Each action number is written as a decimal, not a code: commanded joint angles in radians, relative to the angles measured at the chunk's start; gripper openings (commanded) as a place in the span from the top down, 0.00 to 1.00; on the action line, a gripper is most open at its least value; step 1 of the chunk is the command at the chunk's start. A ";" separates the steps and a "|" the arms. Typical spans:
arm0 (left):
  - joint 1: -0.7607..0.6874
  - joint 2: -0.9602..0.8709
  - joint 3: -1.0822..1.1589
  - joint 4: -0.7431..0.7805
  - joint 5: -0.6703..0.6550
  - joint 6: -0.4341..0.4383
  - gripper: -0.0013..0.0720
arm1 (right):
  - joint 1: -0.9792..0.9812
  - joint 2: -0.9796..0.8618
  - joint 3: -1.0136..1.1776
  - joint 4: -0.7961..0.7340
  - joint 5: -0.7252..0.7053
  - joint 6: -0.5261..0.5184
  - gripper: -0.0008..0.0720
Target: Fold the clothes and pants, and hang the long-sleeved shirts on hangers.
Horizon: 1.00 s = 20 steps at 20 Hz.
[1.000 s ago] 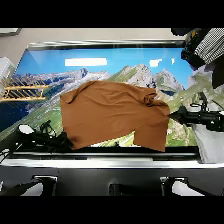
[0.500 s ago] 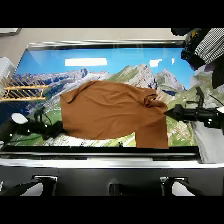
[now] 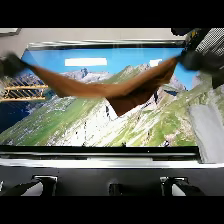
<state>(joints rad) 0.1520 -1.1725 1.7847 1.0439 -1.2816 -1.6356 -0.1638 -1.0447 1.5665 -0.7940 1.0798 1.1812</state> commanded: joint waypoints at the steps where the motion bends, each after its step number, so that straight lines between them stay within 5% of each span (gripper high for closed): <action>1: 0.002 0.043 0.368 0.197 -0.037 -0.132 0.97 | 0.012 0.142 0.252 -0.160 -0.001 0.100 0.95; 6: 0.002 0.282 0.281 0.419 -0.001 -0.259 0.97 | 0.012 0.360 0.319 -0.365 -0.068 0.270 0.95; 11: 0.002 0.375 0.226 0.521 -0.002 -0.287 0.97 | 0.012 0.406 0.319 -0.381 -0.142 0.352 0.95; 18: 0.002 0.220 0.031 0.528 -0.079 -0.169 0.97 | 0.013 0.060 0.264 -0.320 0.243 0.522 0.95; 20: 0.002 0.103 -0.086 0.528 -0.061 -0.138 0.97 | 0.013 -0.084 0.194 -0.289 0.247 0.510 0.95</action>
<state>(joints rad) 0.1532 -0.9581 1.8252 1.5616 -1.3415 -1.8347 -0.1520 -0.9565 1.8248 -1.1213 1.2255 1.6569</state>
